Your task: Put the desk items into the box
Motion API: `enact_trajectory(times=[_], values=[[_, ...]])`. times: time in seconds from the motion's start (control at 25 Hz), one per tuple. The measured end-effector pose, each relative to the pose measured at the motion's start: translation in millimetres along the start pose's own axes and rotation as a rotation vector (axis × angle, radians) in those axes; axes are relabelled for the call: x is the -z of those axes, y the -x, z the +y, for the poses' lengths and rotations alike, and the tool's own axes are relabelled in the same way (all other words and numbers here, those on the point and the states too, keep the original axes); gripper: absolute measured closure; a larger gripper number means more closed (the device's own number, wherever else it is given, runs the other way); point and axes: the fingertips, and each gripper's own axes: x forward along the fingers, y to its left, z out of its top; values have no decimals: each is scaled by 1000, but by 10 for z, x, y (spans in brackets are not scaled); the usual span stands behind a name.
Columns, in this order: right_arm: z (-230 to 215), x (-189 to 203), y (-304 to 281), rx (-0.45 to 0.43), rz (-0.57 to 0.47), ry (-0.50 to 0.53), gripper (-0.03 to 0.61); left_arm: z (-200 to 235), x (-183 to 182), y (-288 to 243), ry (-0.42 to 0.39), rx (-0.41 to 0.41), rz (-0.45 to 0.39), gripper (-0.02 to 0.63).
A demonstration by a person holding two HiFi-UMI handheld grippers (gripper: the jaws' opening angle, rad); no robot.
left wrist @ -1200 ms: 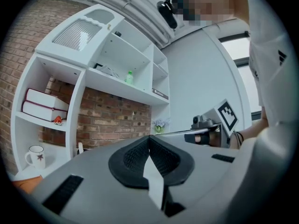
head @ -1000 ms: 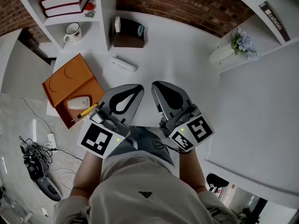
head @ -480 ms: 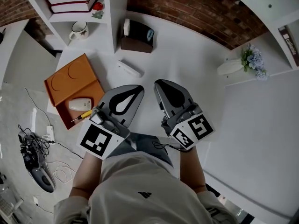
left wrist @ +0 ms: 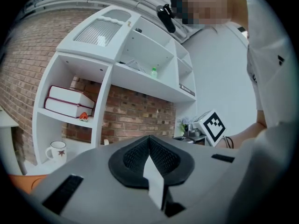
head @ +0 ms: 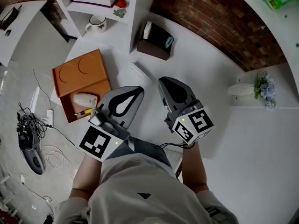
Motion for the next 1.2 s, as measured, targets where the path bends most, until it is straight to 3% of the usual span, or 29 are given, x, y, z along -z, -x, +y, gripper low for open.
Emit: enact_trajectory(times=[0.56, 1.2], values=[[-158, 656, -651, -102, 214, 30, 500, 346, 128, 326, 18, -204, 30, 601], [-368, 1318, -879, -112, 402, 59, 460, 482, 247, 384, 34, -271, 59, 601]])
